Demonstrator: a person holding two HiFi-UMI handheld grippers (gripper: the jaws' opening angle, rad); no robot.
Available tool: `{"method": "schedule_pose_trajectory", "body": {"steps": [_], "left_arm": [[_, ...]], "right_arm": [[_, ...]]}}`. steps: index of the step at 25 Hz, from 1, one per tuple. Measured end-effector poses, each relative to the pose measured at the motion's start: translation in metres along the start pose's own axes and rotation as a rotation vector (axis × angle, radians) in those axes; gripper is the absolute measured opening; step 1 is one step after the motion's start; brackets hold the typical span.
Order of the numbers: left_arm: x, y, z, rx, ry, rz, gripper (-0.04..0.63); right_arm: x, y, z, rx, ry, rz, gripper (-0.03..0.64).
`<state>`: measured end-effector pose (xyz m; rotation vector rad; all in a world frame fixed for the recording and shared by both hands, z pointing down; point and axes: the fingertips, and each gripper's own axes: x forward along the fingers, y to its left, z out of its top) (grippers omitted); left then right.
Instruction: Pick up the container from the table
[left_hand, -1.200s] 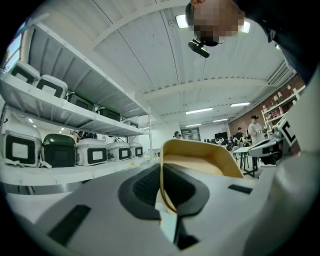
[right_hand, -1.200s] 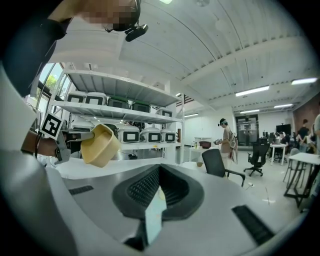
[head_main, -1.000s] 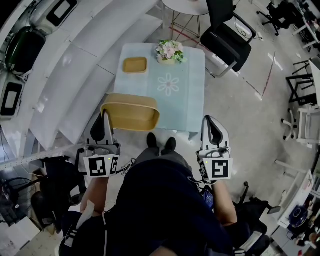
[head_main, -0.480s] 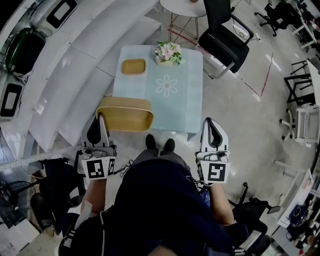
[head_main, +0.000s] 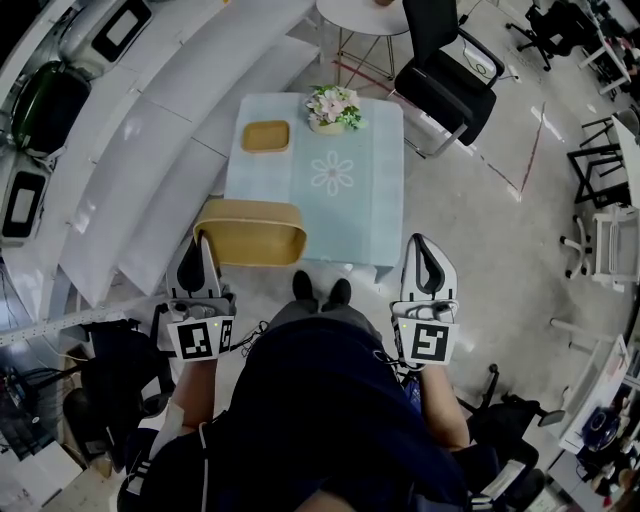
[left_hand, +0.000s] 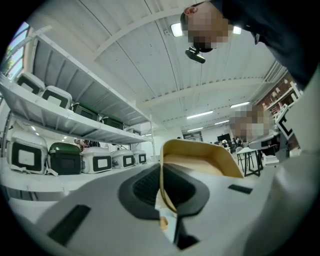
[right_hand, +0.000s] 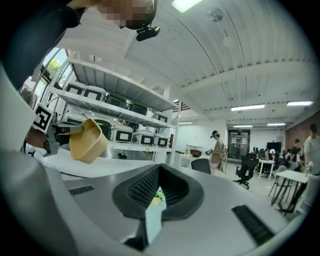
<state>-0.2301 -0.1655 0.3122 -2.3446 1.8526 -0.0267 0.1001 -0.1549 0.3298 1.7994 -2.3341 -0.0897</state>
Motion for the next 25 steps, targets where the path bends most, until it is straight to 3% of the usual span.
{"method": "schedule_pose_trajectory", "body": {"steps": [25], "left_arm": [[-0.003,-0.012,-0.007,-0.012,0.01,0.002,0.011]], "right_arm": [[0.004,-0.002,-0.007,0.002,0.045,0.025,-0.003]]}}
